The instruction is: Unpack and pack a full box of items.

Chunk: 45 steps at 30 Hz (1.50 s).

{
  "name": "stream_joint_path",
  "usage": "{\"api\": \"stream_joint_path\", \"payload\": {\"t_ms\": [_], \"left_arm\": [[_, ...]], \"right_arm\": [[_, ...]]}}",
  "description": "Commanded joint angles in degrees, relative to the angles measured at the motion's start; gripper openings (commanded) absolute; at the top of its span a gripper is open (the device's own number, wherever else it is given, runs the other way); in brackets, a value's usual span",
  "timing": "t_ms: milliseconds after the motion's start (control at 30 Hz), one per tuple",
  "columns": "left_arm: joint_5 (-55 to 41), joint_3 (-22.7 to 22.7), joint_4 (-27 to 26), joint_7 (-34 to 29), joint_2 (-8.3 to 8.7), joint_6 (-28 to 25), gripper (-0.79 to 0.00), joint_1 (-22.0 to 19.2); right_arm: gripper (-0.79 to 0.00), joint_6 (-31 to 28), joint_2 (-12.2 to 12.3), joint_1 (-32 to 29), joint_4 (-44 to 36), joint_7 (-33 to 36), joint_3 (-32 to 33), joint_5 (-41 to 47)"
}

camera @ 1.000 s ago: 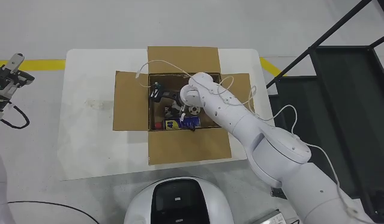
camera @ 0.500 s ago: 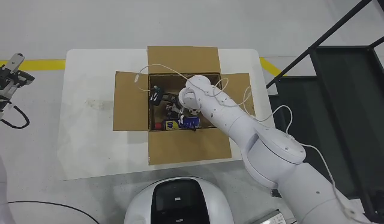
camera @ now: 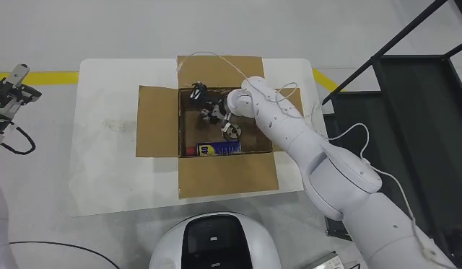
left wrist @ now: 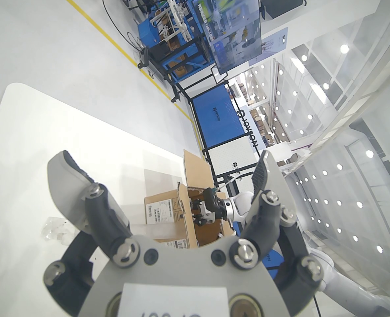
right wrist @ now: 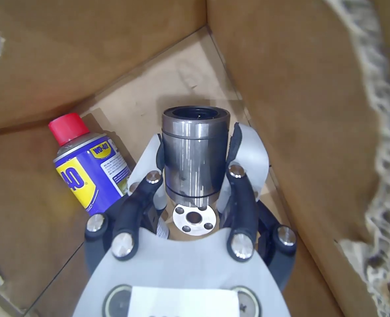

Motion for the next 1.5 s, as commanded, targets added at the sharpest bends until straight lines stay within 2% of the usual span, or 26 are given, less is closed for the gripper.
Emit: {"api": "stream_joint_path", "payload": {"t_ms": [0, 133, 467, 500, 600, 700, 867, 1267, 1333, 1400, 1467], "left_arm": [[0.0, 0.0, 0.0, 0.0, 0.0, 0.0, 0.0, 0.0], [0.0, 0.0, 0.0, 0.0, 0.0, 0.0, 0.0, 0.0], [0.0, 0.0, 0.0, 0.0, 0.0, 0.0, 0.0, 0.0], [0.0, 0.0, 0.0, 0.0, 0.0, 0.0, 0.0, 0.0], [0.0, 0.0, 0.0, 0.0, 0.0, 0.0, 0.0, 0.0], [0.0, 0.0, 0.0, 0.0, 0.0, 0.0, 0.0, 0.0], [0.0, 0.0, 0.0, 0.0, 0.0, 0.0, 0.0, 0.0], [0.0, 0.0, 0.0, 0.0, 0.0, 0.0, 0.0, 0.0], [0.0, 0.0, 0.0, 0.0, 0.0, 0.0, 0.0, 0.0], [0.0, 0.0, 0.0, 0.0, 0.0, 0.0, 0.0, 0.0], [0.0, 0.0, 0.0, 0.0, 0.0, 0.0, 0.0, 0.0]], "right_arm": [[-0.785, -1.54, 1.66, -1.39, -1.79, -0.09, 2.04, 0.83], [-0.785, 0.8, 3.87, -4.86, -6.78, 5.82, 3.48, -0.61], [-0.785, 5.29, 6.0, -9.94, -18.5, 14.33, 5.33, -1.52], [-0.668, 5.37, 6.08, -10.13, -19.11, 14.96, 5.29, -1.76], [-0.409, 5.77, 6.1, -10.63, -20.4, 16.28, 4.9, -2.38], [-0.413, 6.3, 5.85, -10.85, -20.8, 16.84, 4.28, -2.63], [-0.52, 7.84, 4.86, -10.49, -19.61, 16.94, 2.52, -3.36], [-0.4, 7.86, 2.32, -8.0, -15.48, 17.71, -0.92, -4.36], [-0.354, 7.98, 1.92, -7.66, -14.8, 18.21, -1.5, -4.74], [-0.357, 8.08, 1.46, -7.47, -14.13, 18.02, -1.92, -4.59], [-0.4, 8.16, 0.97, -7.18, -13.31, 18.44, -2.64, -5.07]]}}
